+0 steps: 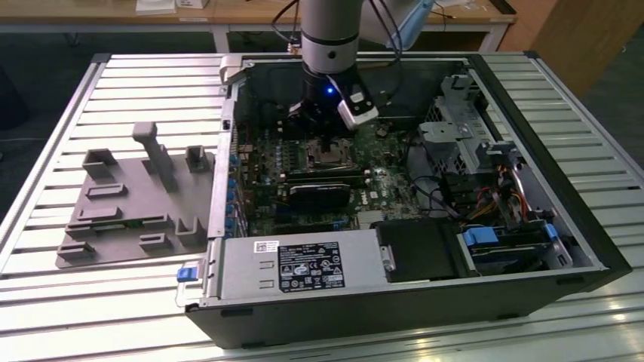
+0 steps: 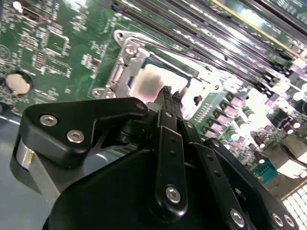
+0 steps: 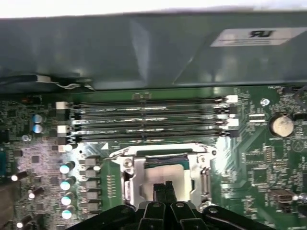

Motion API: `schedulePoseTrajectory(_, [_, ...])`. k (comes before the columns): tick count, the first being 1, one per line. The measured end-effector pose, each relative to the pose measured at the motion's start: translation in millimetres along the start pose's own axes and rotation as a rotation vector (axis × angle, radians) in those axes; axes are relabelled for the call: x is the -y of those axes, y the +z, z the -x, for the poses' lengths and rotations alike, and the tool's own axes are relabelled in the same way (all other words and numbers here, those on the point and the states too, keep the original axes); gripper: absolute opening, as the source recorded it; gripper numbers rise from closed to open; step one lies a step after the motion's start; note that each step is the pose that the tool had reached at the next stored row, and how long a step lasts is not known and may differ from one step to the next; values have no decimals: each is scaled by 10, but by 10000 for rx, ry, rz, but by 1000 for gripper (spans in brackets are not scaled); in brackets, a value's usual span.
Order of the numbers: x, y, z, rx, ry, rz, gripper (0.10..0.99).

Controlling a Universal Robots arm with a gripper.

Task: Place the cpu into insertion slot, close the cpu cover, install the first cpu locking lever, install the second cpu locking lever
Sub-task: 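Close the cpu cover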

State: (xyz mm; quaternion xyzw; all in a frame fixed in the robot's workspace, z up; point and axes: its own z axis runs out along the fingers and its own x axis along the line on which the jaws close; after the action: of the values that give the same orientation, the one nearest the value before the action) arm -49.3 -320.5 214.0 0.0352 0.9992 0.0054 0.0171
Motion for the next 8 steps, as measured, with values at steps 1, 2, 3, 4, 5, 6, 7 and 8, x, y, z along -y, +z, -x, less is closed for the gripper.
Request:
schedulePoseTrajectory(1, [2,2,-23,0,18,-1,102])
schedulePoseTrajectory(2, [3,4,-42,0,34,-1,102])
schedulePoseTrajectory(3, [4,7,-61,1,47,-1,102])
schedulePoseTrajectory(4, [6,10,-81,1,60,-1,102])
schedulePoseTrajectory(5, [7,14,-100,1,73,-2,102])
schedulePoseTrajectory(6, [9,17,-119,1,84,-3,102])
schedulePoseTrajectory(7, [10,22,-134,1,89,-4,102])
schedulePoseTrajectory(8, [11,29,-149,1,91,-4,102])
